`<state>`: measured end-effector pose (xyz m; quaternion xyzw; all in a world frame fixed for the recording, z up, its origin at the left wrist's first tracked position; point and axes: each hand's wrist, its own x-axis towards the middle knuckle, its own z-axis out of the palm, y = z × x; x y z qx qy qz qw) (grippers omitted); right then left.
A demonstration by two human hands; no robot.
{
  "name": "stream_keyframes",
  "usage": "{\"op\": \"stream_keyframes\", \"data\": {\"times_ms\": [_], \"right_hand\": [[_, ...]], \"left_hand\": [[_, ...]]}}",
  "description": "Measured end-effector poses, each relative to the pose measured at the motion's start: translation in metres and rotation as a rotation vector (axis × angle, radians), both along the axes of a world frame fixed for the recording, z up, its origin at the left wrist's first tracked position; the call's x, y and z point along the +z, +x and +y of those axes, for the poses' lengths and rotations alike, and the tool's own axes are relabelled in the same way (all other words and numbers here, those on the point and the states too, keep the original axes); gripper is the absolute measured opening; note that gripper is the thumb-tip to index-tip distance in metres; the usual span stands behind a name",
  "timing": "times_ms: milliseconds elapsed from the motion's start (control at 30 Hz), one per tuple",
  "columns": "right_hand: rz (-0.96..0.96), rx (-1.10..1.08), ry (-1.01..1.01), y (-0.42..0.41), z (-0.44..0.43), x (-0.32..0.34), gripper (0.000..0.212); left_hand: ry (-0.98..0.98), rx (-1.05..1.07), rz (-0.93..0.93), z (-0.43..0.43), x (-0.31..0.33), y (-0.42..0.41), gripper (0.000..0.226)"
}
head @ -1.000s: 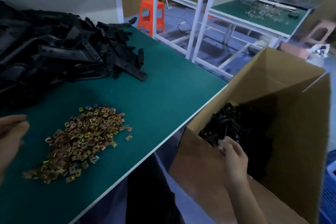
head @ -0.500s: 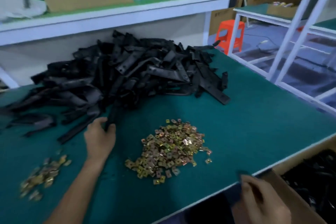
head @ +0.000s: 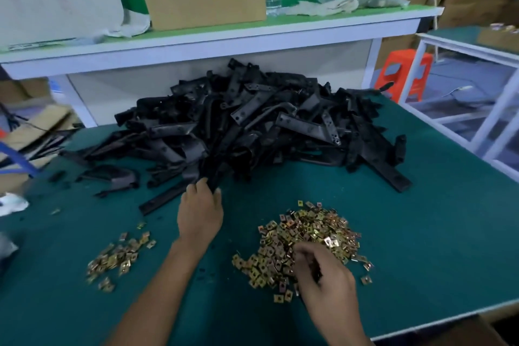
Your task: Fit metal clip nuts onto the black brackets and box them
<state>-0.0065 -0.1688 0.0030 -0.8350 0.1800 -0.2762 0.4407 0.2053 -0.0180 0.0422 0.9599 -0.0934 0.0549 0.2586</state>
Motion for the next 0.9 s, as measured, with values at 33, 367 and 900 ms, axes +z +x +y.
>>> {"op": "stream_keyframes", "data": {"times_ms": [33, 367, 900], "right_hand": [[-0.004, 0.004, -0.014, -0.001, 0.000, 0.000, 0.017], [-0.051, 0.091, -0.060, -0.003, 0.007, 0.005, 0.051], [-0.211, -0.306, 0.316, -0.002, -0.001, 0.007, 0.027]], "left_hand": [[-0.031, 0.018, -0.028, 0.007, 0.001, -0.010, 0.051], [-0.315, -0.310, 0.005, -0.007, -0.004, -0.151, 0.031], [0.188, -0.549, 0.015, -0.018, -0.049, -0.159, 0.078]]}}
